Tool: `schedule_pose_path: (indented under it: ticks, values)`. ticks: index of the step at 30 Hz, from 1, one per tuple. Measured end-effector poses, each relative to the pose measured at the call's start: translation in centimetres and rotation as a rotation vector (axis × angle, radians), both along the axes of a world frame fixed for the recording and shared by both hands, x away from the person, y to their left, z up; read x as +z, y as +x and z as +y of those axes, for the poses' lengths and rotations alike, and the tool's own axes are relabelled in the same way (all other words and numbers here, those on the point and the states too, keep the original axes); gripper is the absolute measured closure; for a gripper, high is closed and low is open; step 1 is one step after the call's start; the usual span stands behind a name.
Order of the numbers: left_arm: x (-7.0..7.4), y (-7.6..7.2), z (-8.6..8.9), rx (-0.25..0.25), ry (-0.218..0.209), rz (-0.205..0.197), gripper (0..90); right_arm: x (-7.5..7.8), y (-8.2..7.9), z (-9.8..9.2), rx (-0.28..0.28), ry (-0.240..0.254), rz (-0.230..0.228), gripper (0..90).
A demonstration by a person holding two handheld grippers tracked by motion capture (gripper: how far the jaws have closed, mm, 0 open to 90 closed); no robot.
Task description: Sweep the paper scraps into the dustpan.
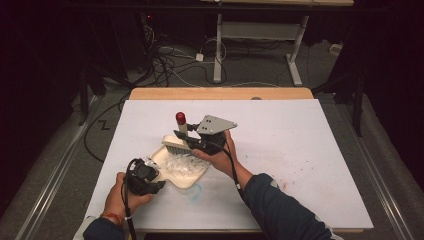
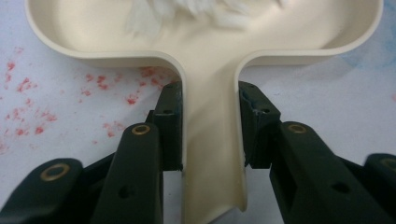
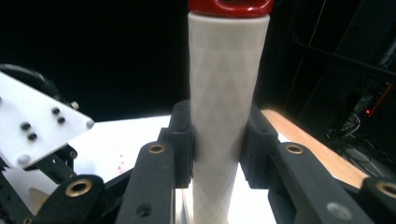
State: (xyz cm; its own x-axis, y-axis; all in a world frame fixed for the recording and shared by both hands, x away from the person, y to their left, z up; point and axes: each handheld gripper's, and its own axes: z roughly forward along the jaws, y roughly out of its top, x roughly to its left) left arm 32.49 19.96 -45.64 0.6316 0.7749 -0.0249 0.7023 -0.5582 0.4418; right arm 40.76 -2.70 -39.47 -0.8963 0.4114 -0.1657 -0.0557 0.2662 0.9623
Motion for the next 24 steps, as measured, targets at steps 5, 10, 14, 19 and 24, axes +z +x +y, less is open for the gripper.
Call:
schedule_pose_path:
  ticks: [5,10,14,19,24]
  values:
    - [0.0,0.0,0.2,-0.002,-0.012,0.005,63.2,1.6,0.1,-0.8,-0.025,0.019,-0.022,70.3]
    - [-0.3,0.0,0.1,-0.008,0.000,0.006,63.2,4.0,-0.2,-2.3,-0.090,0.026,-0.097,70.3]
    - [-0.3,0.1,0.2,-0.013,-0.002,0.002,63.2,5.0,-1.4,-4.2,-0.151,-0.009,-0.121,70.3]
    - [-0.3,0.0,0.4,-0.018,-0.002,0.005,63.3,4.4,-3.3,-7.8,-0.214,-0.081,-0.091,70.3]
    - [-0.2,-0.3,0.4,-0.024,0.008,0.011,63.3,3.6,-5.1,-10.5,-0.306,-0.145,-0.113,70.3]
